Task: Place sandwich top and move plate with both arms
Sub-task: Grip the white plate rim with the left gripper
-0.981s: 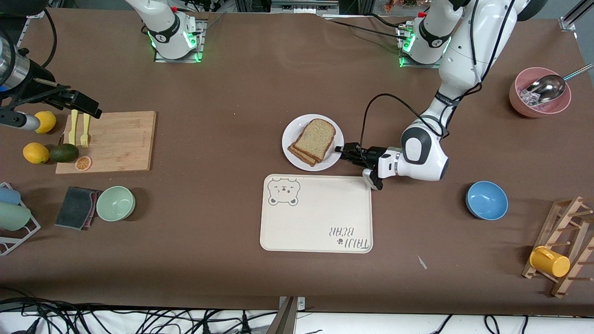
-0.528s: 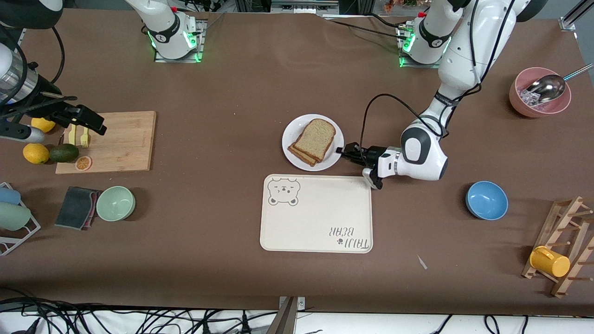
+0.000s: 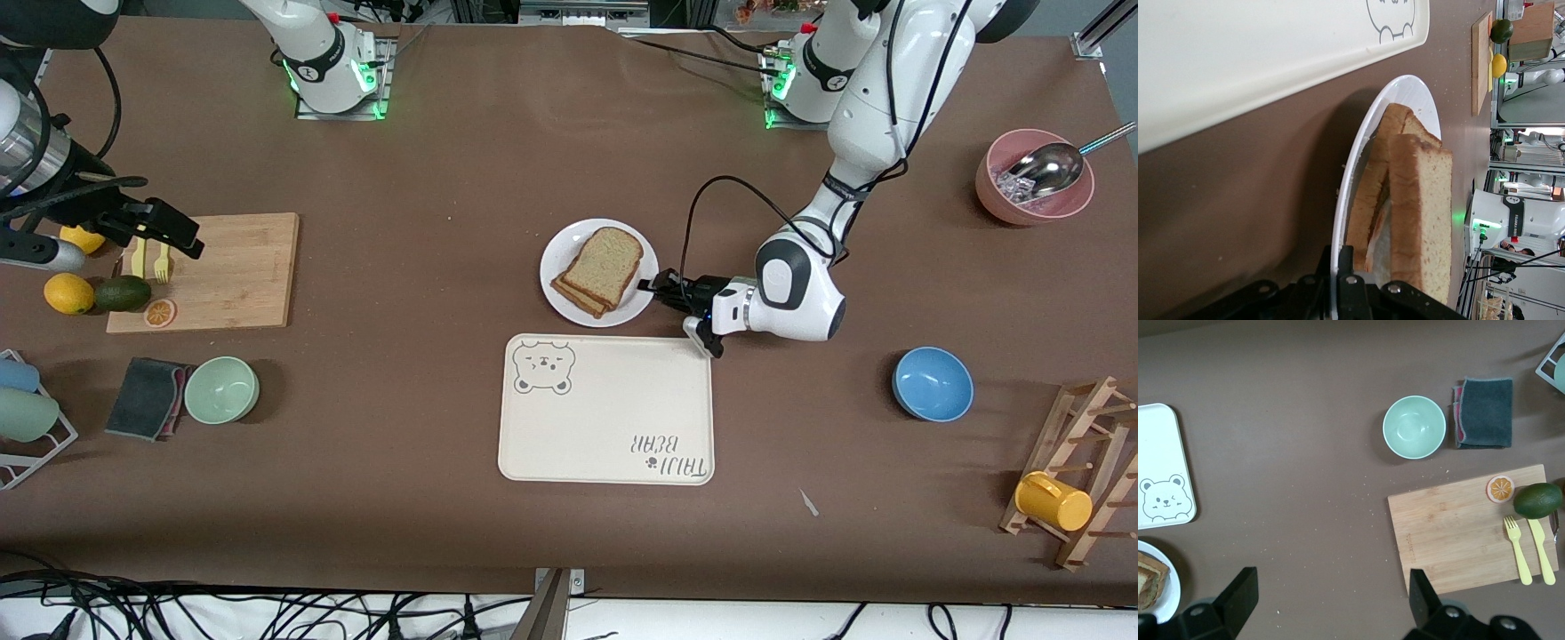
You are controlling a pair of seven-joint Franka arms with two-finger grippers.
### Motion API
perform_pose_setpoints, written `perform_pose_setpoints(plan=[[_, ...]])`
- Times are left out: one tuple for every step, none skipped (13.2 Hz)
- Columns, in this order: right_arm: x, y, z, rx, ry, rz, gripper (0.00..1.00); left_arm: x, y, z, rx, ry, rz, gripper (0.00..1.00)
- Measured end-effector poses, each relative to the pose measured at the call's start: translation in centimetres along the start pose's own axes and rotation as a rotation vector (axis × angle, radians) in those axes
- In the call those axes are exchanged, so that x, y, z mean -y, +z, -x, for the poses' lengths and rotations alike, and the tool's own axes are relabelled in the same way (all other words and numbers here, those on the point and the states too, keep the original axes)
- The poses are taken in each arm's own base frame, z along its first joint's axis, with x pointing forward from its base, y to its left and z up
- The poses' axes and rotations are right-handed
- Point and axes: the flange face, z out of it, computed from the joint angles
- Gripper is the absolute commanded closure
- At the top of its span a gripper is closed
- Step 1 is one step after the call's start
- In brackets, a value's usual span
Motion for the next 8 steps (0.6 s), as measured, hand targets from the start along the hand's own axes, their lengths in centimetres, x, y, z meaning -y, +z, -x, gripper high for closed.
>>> perform_pose_setpoints(plan=[[0.2,0.0,0.0,0.001,-0.003,0.0,0.0,0.0,0.0,0.0,0.0,0.0,0.0,1.0],[0.3,0.0,0.1,0.001,-0.005,0.0,0.0,0.0,0.0,0.0,0.0,0.0,0.0,1.0],[0.3,0.0,0.1,0.002,-0.005,0.0,0.0,0.0,0.0,0.0,0.0,0.0,0.0,1.0],[0.3,0.0,0.1,0.004,-0.005,0.001,0.0,0.0,0.0,0.0,0.0,-0.001,0.001,1.0],[0.3,0.1,0.1,0.006,-0.005,0.001,0.0,0.0,-0.1,0.0,-0.002,-0.006,0.003,1.0],[0.2,0.2,0.1,0.009,-0.005,0.002,0.0,0.1,-0.4,-0.1,-0.004,-0.024,0.009,1.0],[0.2,0.4,0.0,0.013,-0.005,0.002,0.0,0.0,-0.9,-0.3,-0.007,-0.047,0.016,1.0],[0.2,0.6,0.0,0.017,-0.005,0.003,0.0,-0.3,-1.4,-0.6,-0.012,-0.06,0.023,1.0]])
